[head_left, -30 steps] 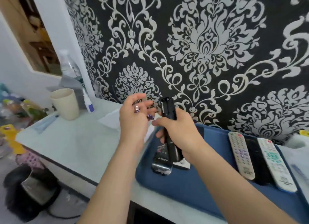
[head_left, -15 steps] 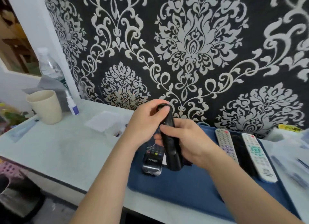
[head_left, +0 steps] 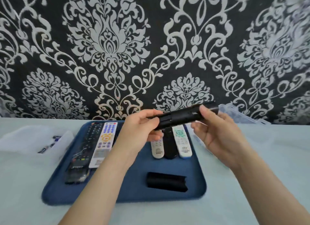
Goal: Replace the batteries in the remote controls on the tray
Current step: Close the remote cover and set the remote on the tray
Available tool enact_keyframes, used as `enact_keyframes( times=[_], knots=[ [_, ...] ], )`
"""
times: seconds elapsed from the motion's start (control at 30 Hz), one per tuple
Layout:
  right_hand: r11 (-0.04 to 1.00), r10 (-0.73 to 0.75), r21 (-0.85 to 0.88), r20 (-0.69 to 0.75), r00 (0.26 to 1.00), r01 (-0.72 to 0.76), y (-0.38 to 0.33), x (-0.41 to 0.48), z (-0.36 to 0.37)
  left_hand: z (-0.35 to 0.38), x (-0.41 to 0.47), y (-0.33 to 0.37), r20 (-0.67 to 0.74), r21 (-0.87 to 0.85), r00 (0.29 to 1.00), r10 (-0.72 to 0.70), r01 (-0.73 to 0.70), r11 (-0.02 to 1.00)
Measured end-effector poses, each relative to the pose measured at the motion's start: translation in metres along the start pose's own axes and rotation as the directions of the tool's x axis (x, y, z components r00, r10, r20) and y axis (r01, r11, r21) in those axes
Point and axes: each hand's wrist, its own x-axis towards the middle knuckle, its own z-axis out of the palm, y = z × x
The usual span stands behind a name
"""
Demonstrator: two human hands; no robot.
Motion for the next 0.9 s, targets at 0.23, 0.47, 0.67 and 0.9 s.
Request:
enact_keyframes(
  times=[0.23, 0.47, 0.67, 0.9],
  knots=[
    [0.948, -0.197, -0.291, -0.229, 0.953, 0.127, -0.02, 0.008, -0.081, 0.099, 0.009, -0.022, 0.155, 0.288, 0.987, 0.032, -0.076, 0.955],
    [0.79, -0.382, -0.61, -0.402, 0.832, 0.068, -0.057, 0.014, -0.146, 0.154, 0.037, -0.031, 0.393, 0.739, 0.904, 0.167, -0.419, 0.528],
    [0.623, -0.303, -0.782, -0.281, 0.911, -0.034, -0.044, 0.017, -0.158, 0.183, 0.068, -0.034, 0.469, 0.883, 0.842, -0.268, -0.451, 0.127],
    [0.619, -0.411, -0.785, -0.293, 0.863, 0.028, -0.04, 0.017, -0.164, 0.211, 0.091, -0.031, 0.372, 0.837, 0.763, -0.529, -0.522, -0.165]
  ],
)
